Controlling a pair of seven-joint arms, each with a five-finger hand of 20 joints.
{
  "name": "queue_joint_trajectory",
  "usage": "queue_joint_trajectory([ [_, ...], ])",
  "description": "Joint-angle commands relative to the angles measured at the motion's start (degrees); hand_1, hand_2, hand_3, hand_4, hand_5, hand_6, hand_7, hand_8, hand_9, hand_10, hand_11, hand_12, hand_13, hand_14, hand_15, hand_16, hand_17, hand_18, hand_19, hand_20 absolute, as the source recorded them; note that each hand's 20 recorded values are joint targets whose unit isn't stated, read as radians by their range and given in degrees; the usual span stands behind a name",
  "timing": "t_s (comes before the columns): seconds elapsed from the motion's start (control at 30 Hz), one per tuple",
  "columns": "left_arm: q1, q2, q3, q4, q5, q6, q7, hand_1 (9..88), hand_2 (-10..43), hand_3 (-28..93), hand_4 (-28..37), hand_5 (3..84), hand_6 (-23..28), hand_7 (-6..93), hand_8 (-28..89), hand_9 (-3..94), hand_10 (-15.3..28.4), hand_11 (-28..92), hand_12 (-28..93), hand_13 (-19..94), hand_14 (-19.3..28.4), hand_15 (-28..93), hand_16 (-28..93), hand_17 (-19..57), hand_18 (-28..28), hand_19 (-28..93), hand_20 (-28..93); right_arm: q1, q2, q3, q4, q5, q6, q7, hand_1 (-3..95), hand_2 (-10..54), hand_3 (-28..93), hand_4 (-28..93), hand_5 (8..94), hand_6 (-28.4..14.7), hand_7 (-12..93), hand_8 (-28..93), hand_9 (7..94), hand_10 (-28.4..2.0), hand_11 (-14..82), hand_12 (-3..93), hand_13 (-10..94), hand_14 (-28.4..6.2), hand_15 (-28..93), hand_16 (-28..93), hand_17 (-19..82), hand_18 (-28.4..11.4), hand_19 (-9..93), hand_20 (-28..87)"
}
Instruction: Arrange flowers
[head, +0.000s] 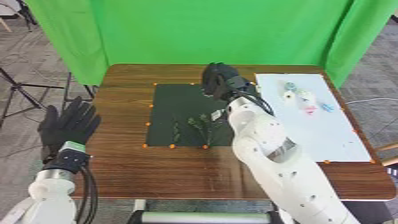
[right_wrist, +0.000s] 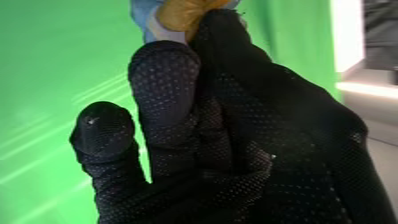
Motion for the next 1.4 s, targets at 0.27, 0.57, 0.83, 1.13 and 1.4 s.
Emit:
queue_joint_trajectory([
  [0.27,-7.93,1.34,2.81,1.42,2.20,0.64,-3.54,23.8,18.5,69,-28.3,38.3,5.4,12.8,-10,30.2,11.9,18,6,19,9.5,28,-11,-3.1,9.2,31,7,1.20,-11.18,-9.76,10.30,-3.49,2.31,-3.74,62.0,-9.5,76,-28,73.3,-0.4,35,8,85.0,-8.3,13.8,45.6,77,-2.9,53,42,44,-20.4,93,41],
  [0.57,-7.55,0.52,2.38,2.22,2.95,1.11,-5.26,23.4,19.5,67,-28.3,38.2,5.6,12.8,-10,30.5,12.3,18,6,19,10.2,28,-11,-3.1,9.2,31,7,0.82,-12.92,-12.19,14.28,-7.63,4.37,-5.16,61.4,-9.5,77,-28,72.9,-0.3,35,7,84.8,-8.3,13.8,45.5,77,-2.8,53,42,44,-20.4,93,41],
  [0.83,-8.69,0.58,3.01,2.48,3.75,0.77,-6.62,22.8,19.0,69,-28.3,38.4,5.9,13.2,-10,31.0,12.3,18,6,20,10.5,29,-11,-3.3,9.4,31,7,2.54,-13.63,-12.66,17.26,-9.14,-0.38,-3.26,59.8,-9.5,76,-28,70.0,-0.6,37,6,82.7,-8.2,13.7,44.6,76,-2.3,51,43,43,-20.4,92,39],
  [1.13,-5.82,0.51,1.93,1.31,2.87,-0.78,-3.99,24.1,17.7,71,-28.3,38.7,6.0,13.7,-10,31.8,12.6,19,6,21,11.0,30,-11,-3.3,9.6,32,7,1.86,-13.28,-12.23,18.57,-10.46,-0.56,-2.83,59.0,-9.5,76,-28,68.3,-1.2,36,5,81.1,-8.5,13.2,43.8,74,-1.9,50,44,43,-20.4,92,38],
  [1.4,-3.22,-0.08,0.44,0.59,2.51,-0.57,-3.44,24.4,17.6,70,-28.3,38.8,6.1,13.8,-10,32.5,12.7,19,7,22,12.2,33,-11,-3.4,10.0,32,8,1.69,-13.19,-11.31,17.64,-8.80,-2.09,-3.02,55.9,-9.5,75,-28,65.1,-2.0,34,2,77.7,-9.4,10.2,39.5,74,-2.8,51,44,42,-20.5,92,38],
])
